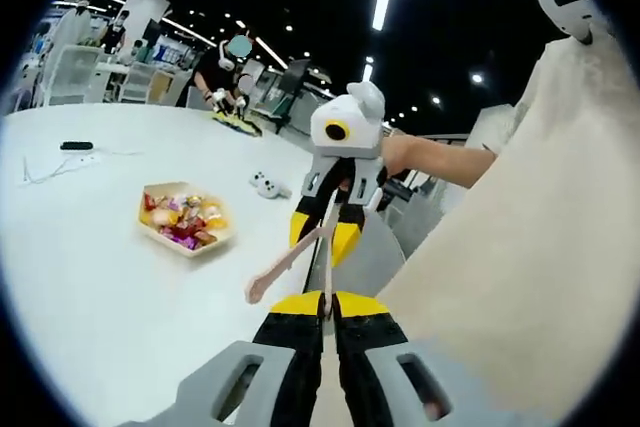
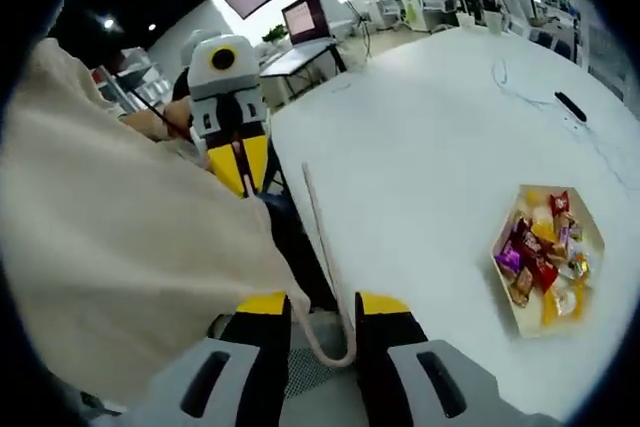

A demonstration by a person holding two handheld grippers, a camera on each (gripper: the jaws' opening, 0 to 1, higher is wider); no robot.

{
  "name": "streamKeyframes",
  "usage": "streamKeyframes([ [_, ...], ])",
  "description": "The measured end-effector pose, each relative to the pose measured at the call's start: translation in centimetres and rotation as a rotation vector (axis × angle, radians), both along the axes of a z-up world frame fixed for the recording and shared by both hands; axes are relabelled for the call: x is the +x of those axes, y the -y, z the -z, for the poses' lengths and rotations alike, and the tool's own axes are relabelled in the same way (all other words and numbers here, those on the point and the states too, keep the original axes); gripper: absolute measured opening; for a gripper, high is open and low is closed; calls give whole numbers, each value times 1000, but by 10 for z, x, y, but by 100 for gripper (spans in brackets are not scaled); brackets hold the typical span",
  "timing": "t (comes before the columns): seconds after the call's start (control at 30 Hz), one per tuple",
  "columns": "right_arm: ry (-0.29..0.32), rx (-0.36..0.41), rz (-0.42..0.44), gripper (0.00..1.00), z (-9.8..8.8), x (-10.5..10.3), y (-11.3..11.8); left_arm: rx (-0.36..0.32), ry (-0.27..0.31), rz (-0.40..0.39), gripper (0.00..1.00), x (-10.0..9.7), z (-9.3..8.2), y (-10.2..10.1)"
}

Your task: Place the target food into the container with the food tongs after gripping and lifting it, then release it inside without dropping or visibly crushing the food.

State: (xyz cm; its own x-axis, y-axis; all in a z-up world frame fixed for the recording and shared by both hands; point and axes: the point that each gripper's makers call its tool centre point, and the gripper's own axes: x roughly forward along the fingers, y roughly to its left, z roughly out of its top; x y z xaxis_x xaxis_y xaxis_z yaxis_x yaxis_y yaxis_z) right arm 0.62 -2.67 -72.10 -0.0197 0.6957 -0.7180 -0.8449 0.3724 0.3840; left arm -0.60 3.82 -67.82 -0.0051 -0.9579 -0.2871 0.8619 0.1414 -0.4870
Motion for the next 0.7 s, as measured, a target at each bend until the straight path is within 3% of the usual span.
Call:
streamKeyframes([
  [0.1, 28, -4, 17, 26, 4, 4, 3, 3, 1, 0, 1, 1, 1, 1],
  [0.13, 31, -9, 36, 26, 7, 5, 5, -7, -34, -24, 1, 7, 7, 3],
  [0.2, 53, -22, 47, 26, 14, 7, 8, 1, -41, -22, 1, 8, 12, 5],
  [0.7, 118, -109, 61, 26, 36, 16, 19, 69, -30, -16, 2, 14, 39, 15],
])
